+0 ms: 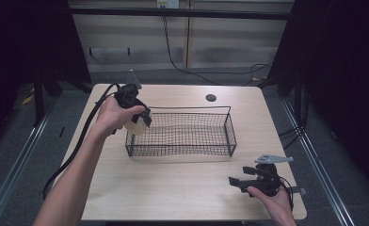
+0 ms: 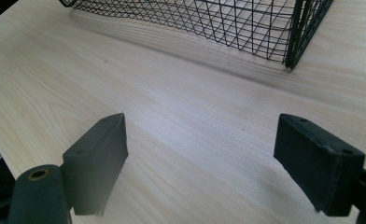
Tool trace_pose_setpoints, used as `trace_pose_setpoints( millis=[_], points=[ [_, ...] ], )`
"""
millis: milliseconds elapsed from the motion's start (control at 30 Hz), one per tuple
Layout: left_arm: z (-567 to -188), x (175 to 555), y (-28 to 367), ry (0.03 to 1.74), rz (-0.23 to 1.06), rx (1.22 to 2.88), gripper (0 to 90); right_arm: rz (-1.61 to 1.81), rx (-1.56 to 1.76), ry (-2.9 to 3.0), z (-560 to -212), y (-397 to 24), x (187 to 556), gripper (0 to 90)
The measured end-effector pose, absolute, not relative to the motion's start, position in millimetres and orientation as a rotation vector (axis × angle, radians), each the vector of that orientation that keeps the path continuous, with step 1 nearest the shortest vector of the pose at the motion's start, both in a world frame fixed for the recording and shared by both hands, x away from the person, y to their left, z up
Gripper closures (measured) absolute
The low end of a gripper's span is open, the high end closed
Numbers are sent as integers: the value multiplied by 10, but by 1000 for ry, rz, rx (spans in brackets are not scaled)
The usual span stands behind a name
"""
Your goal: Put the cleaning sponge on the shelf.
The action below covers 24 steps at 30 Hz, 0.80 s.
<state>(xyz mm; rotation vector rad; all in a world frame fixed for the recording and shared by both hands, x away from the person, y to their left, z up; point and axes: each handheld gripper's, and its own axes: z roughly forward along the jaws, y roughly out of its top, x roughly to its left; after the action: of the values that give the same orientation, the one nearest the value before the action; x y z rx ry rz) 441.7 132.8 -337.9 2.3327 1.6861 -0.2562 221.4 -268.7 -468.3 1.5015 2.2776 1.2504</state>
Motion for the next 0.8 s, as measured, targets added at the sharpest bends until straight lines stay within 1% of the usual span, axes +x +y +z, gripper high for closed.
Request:
trace_pose_setpoints(
  millis=[133, 167, 300, 433, 567, 633, 800],
  points=[
    [-3437, 4427, 1292, 1702, -250, 2348, 278, 1252, 1498, 2277, -4684, -2688, 2213, 171],
    [-3455, 4437, 1286, 1723, -234, 2339, 278, 1251, 1499, 2278, -4683, -2687, 2214, 171],
    [-3497, 4435, 1245, 1722, -240, 2331, 278, 1252, 1494, 2278, -4683, -2684, 2213, 172],
    [-3554, 4433, 1192, 1761, -233, 2307, 278, 1247, 1488, 2284, -4685, -2681, 2219, 171],
    [-3658, 4429, 1137, 1775, -224, 2338, 278, 1248, 1488, 2284, -4684, -2682, 2216, 172],
    [-3688, 4429, 1118, 1788, -217, 2328, 278, 1247, 1488, 2286, -4685, -2681, 2217, 171],
    [-3746, 4439, 1152, 1809, -223, 2317, 277, 1247, 1484, 2288, -4685, -2679, 2214, 171]
  ],
)
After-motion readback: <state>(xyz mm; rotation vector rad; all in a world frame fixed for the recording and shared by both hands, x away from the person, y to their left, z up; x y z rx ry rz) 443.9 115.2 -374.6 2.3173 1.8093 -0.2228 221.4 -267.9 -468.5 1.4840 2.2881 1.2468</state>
